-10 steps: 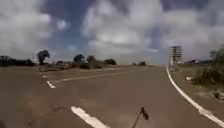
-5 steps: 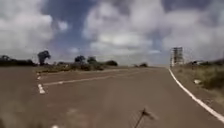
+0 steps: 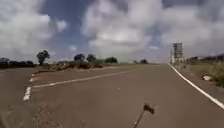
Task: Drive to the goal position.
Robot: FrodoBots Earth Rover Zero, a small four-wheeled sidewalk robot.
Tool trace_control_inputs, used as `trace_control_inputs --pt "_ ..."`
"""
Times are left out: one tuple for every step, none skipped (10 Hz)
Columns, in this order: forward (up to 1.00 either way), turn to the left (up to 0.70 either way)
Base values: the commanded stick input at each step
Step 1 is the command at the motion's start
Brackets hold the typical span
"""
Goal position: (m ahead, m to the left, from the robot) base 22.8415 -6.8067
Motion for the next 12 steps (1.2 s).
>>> trace_control_inputs --pt "1.00 -0.40" --pt "1.00 -0.40" --pt "1.00 -0.40" --pt "1.00 -0.40" --pt "1.00 -0.40" --pt "1.00 -0.40" --pt "1.00 -0.22" --pt "1.00 -0.07" --pt "1.00 0.00" --pt "1.00 0.00" --pt "1.00 0.00" --pt "1.00 0.00"
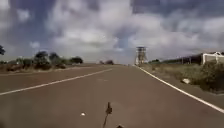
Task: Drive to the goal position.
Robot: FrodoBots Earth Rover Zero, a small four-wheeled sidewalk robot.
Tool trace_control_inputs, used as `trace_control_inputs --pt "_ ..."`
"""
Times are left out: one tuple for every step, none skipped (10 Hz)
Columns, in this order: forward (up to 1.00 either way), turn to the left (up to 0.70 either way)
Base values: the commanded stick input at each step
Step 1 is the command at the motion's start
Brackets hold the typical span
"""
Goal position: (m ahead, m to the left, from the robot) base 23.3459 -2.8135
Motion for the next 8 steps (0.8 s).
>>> trace_control_inputs --pt "1.00 0.00" --pt "1.00 0.00" --pt "1.00 0.00" --pt "1.00 0.00" --pt "1.00 0.00" --pt "1.00 0.00" --pt "1.00 0.00" --pt "1.00 0.00"
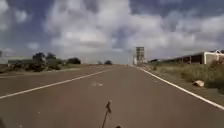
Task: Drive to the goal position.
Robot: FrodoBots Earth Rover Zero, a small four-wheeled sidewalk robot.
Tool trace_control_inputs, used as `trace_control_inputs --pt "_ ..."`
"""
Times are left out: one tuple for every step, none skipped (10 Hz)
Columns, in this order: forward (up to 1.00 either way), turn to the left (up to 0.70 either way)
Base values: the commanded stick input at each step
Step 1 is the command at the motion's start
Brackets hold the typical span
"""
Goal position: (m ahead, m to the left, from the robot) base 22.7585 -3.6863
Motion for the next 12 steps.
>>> trace_control_inputs --pt "1.00 0.00" --pt "1.00 0.00" --pt "1.00 0.00" --pt "1.00 0.00" --pt "1.00 0.00" --pt "1.00 0.00" --pt "1.00 0.00" --pt "1.00 0.00" --pt "1.00 0.00" --pt "1.00 0.00" --pt "1.00 0.00" --pt "1.00 0.00"
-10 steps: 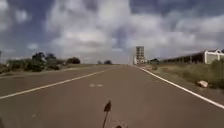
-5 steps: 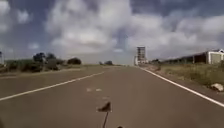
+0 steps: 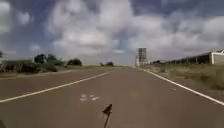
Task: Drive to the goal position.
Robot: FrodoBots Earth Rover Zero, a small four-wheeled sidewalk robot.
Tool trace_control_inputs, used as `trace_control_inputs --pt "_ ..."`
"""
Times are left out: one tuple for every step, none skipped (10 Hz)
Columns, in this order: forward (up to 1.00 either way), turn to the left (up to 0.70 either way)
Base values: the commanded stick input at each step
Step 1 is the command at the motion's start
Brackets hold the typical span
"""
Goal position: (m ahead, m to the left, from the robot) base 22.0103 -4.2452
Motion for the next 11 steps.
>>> trace_control_inputs --pt "1.00 0.00" --pt "1.00 0.00" --pt "1.00 0.00" --pt "1.00 0.00" --pt "1.00 0.00" --pt "1.00 0.00" --pt "1.00 0.00" --pt "1.00 0.00" --pt "1.00 0.00" --pt "1.00 0.00" --pt "1.00 0.00"
